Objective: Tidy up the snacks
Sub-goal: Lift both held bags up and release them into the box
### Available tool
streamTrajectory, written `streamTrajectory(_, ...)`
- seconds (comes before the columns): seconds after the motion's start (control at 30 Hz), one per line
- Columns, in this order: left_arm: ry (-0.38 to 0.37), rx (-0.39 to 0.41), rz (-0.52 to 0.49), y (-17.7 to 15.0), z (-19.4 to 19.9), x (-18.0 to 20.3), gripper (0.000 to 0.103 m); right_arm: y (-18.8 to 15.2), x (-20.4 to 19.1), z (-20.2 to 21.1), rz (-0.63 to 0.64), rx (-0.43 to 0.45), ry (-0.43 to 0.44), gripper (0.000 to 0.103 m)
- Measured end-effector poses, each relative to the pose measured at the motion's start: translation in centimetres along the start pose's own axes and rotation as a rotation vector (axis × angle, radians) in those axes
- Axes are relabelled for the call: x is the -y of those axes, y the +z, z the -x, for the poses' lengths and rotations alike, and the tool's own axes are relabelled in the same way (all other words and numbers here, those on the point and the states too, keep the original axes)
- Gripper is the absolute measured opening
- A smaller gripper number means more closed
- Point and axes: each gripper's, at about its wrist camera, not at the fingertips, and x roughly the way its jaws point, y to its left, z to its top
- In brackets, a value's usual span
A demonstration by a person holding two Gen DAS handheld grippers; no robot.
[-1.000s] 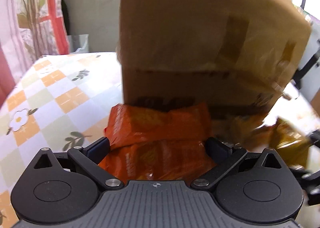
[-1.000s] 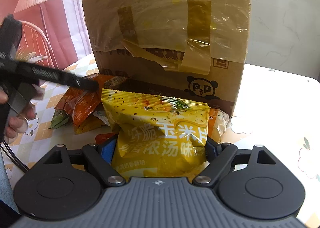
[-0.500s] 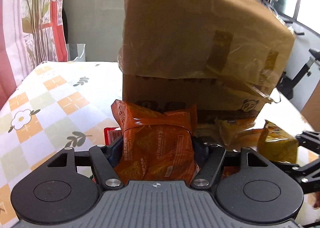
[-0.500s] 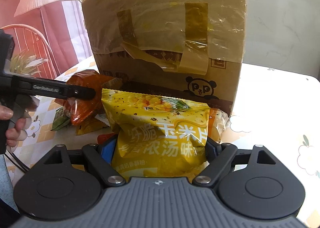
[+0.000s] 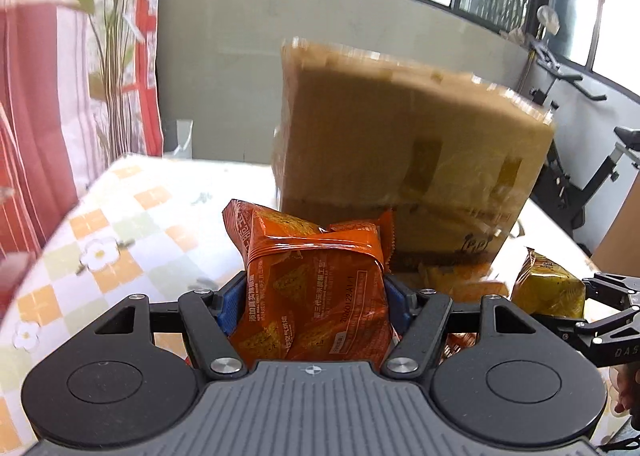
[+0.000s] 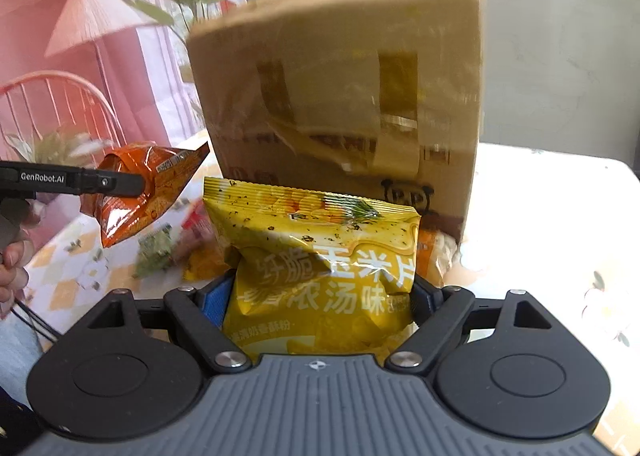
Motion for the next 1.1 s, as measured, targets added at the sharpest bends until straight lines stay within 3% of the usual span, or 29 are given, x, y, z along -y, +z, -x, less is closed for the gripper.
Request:
streamTrajectory(0.13, -0.017, 0.102, -0.007, 2.7, 2.3, 0.4, 0.071, 2.5, 0.0, 1.6, -0.004, 0.056, 0.026, 0.085)
streamTrajectory(0.33, -0.057, 0.246, -0.058, 8.4, 4.3, 1.5, 0.071, 9.3, 0.1, 4.2, 0.083, 0.178, 0.057, 0.085)
streamTrajectory(0.57, -0.091, 0.317, -0.120, 15.4, 1.2, 3.5, 0.072, 17.3, 1.1, 3.1, 0.189, 0.300, 0.005, 0.085)
streamTrajectory(0.8, -0.056, 0.282, -0.146, 20.3, -5.8, 5.5, 0.072, 22.3, 2.7, -3.9, 0.207, 0.270, -0.101, 0.085)
streamTrajectory(1.0, -0.032, 0.207, -0.140, 21.4, -10.4, 6.0, 0.076, 22.4, 3.2, -8.7, 0.187, 0.189, -0.171, 0.086)
streamTrajectory(1.1, -0.019, 0.195, -0.133, 21.4, -11.5, 6.0, 0.085, 22.4, 3.3, -10.2, 0.171, 0.147, -0.178, 0.089)
